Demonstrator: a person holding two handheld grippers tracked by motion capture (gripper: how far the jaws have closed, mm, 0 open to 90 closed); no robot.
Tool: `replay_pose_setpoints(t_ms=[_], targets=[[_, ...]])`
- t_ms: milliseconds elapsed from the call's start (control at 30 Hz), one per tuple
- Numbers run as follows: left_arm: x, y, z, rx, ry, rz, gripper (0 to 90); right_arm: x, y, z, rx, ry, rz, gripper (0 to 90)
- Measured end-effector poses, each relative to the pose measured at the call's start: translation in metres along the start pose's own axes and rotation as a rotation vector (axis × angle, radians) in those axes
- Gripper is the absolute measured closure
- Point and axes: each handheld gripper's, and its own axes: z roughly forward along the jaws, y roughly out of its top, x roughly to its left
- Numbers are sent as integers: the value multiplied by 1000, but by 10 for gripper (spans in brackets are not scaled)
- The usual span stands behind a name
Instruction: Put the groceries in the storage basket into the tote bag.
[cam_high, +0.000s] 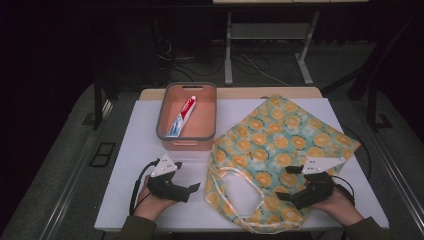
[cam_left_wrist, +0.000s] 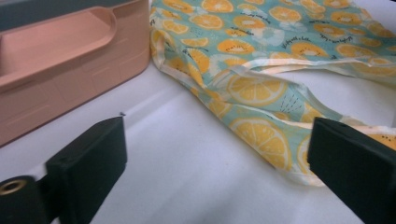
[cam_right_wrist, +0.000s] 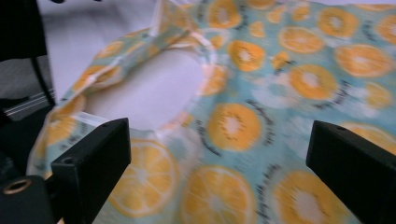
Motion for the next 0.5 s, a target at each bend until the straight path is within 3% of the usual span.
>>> replay_pose_setpoints(t_ms=[100, 133, 200, 267, 333, 367, 467, 500], targets=[[1, 0, 3, 3, -1, -6, 0, 10, 8, 11, 10, 72, -35, 133], [1, -1, 3, 7, -4, -2, 0, 10, 8, 11, 10, 72, -35, 133], [0, -1, 5, 16, -7, -1, 0, 19, 13, 19, 31, 138, -62, 169], [1, -2, 5, 20, -12, -8, 0, 22, 15, 22, 35, 154, -68, 182], [1, -2, 6, 23, -13, -9, 0, 29, 17, 26, 41, 194, -89, 240], [1, -1, 7, 23, -15, -5, 0, 37, 19, 31, 55, 235, -106, 303], [1, -2, 9, 28, -18, -2, 0, 45, 19, 37, 80, 270, -137, 348], [0, -2, 10, 33, -20, -2, 0, 51, 17, 43, 116, 305, -160, 426]])
